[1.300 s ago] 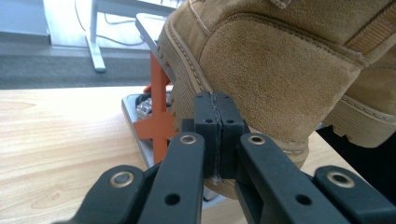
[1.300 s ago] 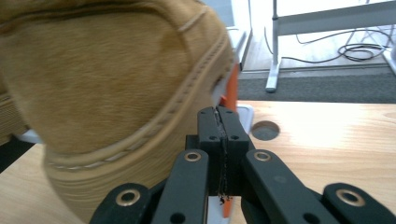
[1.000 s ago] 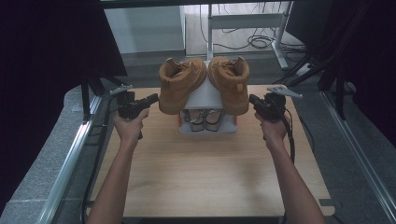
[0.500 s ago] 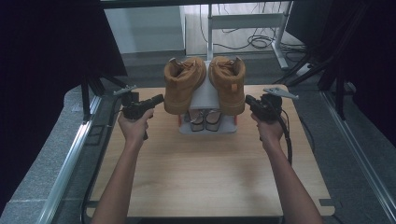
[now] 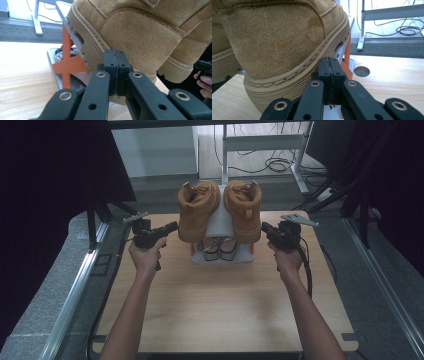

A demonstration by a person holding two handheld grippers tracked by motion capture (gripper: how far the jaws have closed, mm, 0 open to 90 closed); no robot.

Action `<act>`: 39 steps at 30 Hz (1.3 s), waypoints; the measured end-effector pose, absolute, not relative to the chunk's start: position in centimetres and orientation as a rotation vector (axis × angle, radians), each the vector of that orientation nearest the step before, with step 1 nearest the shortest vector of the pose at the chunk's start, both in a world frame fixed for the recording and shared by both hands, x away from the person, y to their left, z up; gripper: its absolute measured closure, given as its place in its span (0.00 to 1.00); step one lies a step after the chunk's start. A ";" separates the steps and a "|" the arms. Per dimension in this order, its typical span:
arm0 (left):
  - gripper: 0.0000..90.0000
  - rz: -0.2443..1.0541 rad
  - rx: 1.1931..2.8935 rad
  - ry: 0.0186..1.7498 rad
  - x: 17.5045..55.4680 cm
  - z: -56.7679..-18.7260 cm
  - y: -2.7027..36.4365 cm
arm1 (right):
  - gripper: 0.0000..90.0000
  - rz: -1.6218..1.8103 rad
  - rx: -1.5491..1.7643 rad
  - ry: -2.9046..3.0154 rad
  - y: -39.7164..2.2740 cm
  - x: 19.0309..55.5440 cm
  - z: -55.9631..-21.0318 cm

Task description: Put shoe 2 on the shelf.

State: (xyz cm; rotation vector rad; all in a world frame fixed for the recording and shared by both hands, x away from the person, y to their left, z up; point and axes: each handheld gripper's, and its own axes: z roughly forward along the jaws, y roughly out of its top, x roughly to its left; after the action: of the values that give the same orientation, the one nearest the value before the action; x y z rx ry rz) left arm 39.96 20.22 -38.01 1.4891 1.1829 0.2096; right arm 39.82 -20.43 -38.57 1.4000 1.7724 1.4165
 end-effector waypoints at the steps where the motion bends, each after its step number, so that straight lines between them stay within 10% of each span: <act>1: 1.00 0.207 1.488 1.183 39.9 -38.0 20.1 | 1.00 1.417 1.398 1.774 -20.4 39.8 -38.6; 39: 0.99 0.185 1.524 1.132 39.8 -38.0 16.5 | 1.00 1.456 1.341 1.837 -17.7 39.6 -38.9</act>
State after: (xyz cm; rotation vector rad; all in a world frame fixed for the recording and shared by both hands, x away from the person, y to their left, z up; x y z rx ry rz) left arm 39.79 16.47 -38.05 1.5242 1.1316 0.1852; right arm 39.65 -17.75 -38.87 1.3413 1.8375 1.4558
